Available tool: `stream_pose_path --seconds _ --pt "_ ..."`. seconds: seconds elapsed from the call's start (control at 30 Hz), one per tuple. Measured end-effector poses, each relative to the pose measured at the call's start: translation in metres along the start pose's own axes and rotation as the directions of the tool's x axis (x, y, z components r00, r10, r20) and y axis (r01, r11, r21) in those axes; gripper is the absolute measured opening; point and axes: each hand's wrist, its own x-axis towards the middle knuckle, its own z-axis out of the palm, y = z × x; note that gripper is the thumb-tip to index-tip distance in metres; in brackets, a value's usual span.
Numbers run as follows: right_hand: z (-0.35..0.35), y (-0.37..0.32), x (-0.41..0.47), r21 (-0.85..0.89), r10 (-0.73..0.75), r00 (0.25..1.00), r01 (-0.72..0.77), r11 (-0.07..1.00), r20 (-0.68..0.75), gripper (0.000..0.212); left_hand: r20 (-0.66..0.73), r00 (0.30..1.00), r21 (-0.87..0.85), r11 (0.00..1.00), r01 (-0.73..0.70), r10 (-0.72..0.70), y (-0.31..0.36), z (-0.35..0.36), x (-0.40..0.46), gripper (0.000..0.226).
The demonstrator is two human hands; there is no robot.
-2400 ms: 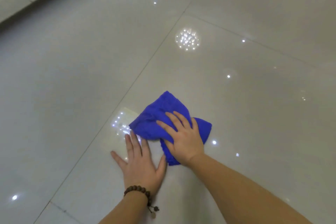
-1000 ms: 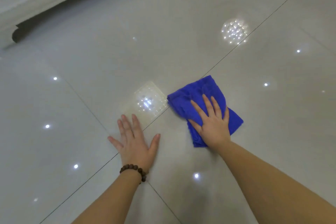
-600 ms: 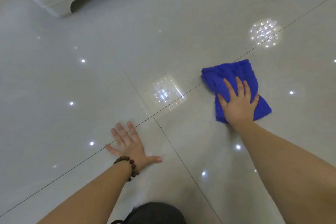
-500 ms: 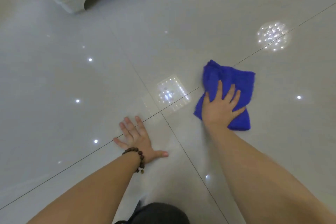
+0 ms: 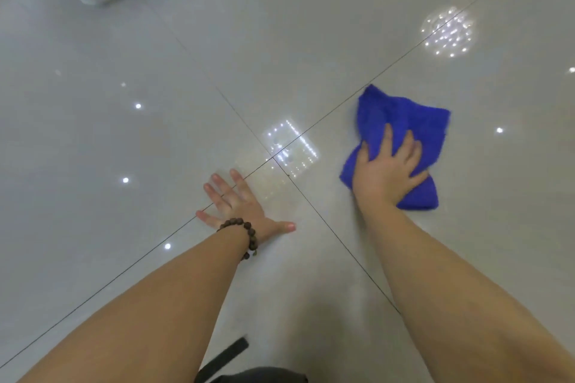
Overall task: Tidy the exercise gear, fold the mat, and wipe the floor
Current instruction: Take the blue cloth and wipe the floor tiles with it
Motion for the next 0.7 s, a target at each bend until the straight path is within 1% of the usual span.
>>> stream_pose_path --seconds 0.03,0.07,0.1,0.13,0.17,0.2,0.23,0.27,0.3,0.33,0.37,0.4,0.43,0.47,0.5,0.53,0.57,0.6,0.63,0.67,0.7 --pt "0.01 -0.019 -0.029 -0.014 -0.234 0.972 0.234 0.972 0.02 0.057 -0.011 1.0 -0.008 1.0 -0.006 0.006 0.001 0.001 0.0 0.162" --pt "0.017 -0.035 -0.057 -0.031 -0.489 0.868 0.492 0.87 0.085 0.058 -0.03 1.0 -0.02 1.0 -0.006 0.006 0.002 0.002 0.0 0.16" --pt "0.019 -0.042 -0.078 -0.025 -0.664 0.725 0.678 0.734 0.181 0.058 -0.052 0.999 -0.028 1.0 -0.002 0.0 0.002 0.003 -0.001 0.157" --pt "0.018 -0.04 -0.083 -0.003 -0.75 0.611 0.776 0.631 0.253 0.059 -0.07 0.998 -0.025 1.0 0.003 -0.005 0.001 0.004 -0.001 0.155" --pt "0.011 -0.031 -0.075 0.022 -0.789 0.546 0.818 0.574 0.281 0.058 -0.076 0.997 -0.019 1.0 0.001 -0.003 0.001 0.004 -0.001 0.155" --pt "0.004 -0.014 -0.063 0.012 -0.799 0.54 0.827 0.563 0.263 0.058 -0.072 0.997 -0.019 1.0 -0.004 0.003 0.0 0.004 -0.002 0.156" --pt "-0.001 0.011 -0.053 -0.026 -0.777 0.583 0.803 0.595 0.238 0.058 -0.069 0.998 -0.023 1.0 -0.013 0.011 -0.001 0.004 -0.002 0.158" --pt "-0.008 0.04 -0.044 -0.072 -0.711 0.673 0.734 0.675 0.204 0.057 -0.069 0.997 -0.028 0.999 -0.024 0.022 -0.002 0.003 -0.003 0.159" --pt "-0.016 0.075 -0.036 -0.116 -0.575 0.802 0.594 0.796 0.163 0.057 -0.072 0.997 -0.03 0.999 -0.031 0.029 -0.003 0.003 -0.004 0.16" --pt "-0.026 0.109 -0.033 -0.134 -0.375 0.921 0.387 0.912 0.105 0.056 -0.078 0.996 -0.028 0.999 -0.036 0.034 -0.004 0.003 -0.005 0.16" --pt "-0.036 0.133 -0.036 -0.105 -0.13 0.991 0.133 0.986 0.038 0.056 -0.082 0.996 -0.029 0.999 -0.039 0.037 -0.004 0.004 -0.005 0.159" --pt "-0.042 0.143 -0.045 -0.051 0.135 0.991 -0.135 0.99 0.001 0.057 -0.08 0.996 -0.034 0.999 -0.04 0.037 -0.004 0.003 -0.006 0.159" --pt "-0.04 0.14 -0.058 -0.01 0.348 0.938 -0.348 0.938 0.0 0.056 -0.078 0.996 -0.042 0.998 -0.04 0.037 -0.004 0.003 -0.007 0.158" --pt "-0.036 0.125 -0.076 0.004 0.427 0.904 -0.427 0.904 -0.003 0.056 -0.081 0.996 -0.049 0.998 -0.043 0.039 -0.004 0.003 -0.008 0.158" --pt "-0.029 0.105 -0.096 -0.001 0.363 0.931 -0.363 0.932 -0.031 0.055 -0.093 0.995 -0.047 0.998 -0.045 0.04 -0.005 0.003 -0.009 0.158" --pt "-0.02 0.084 -0.117 -0.014 0.195 0.98 -0.196 0.981 -0.046 0.055 -0.105 0.994 -0.046 0.998 -0.043 0.038 -0.004 0.004 -0.009 0.158" --pt "-0.012 0.063 -0.137 -0.049 -0.018 1.0 0.018 0.999 -0.006 0.055 -0.118 0.992 -0.052 0.998 -0.043 0.037 -0.004 0.005 -0.01 0.156" --pt "-0.008 0.048 -0.155 -0.091 -0.23 0.971 0.235 0.968 0.063 0.057 -0.142 0.989 -0.06 0.997 -0.046 0.037 -0.003 0.007 -0.011 0.152" --pt "-0.006 0.042 -0.167 -0.111 -0.369 0.919 0.385 0.916 0.137 0.058 -0.174 0.984 -0.062 0.997 -0.047 0.035 -0.003 0.009 -0.011 0.144" --pt "-0.007 0.045 -0.172 -0.097 -0.432 0.88 0.456 0.885 0.198 0.058 -0.203 0.978 -0.058 0.997 -0.048 0.035 -0.004 0.01 -0.013 0.138" --pt "-0.012 0.057 -0.173 -0.078 -0.439 0.87 0.465 0.882 0.226 0.057 -0.228 0.972 -0.04 0.997 -0.06 0.05 -0.006 0.011 -0.014 0.135"
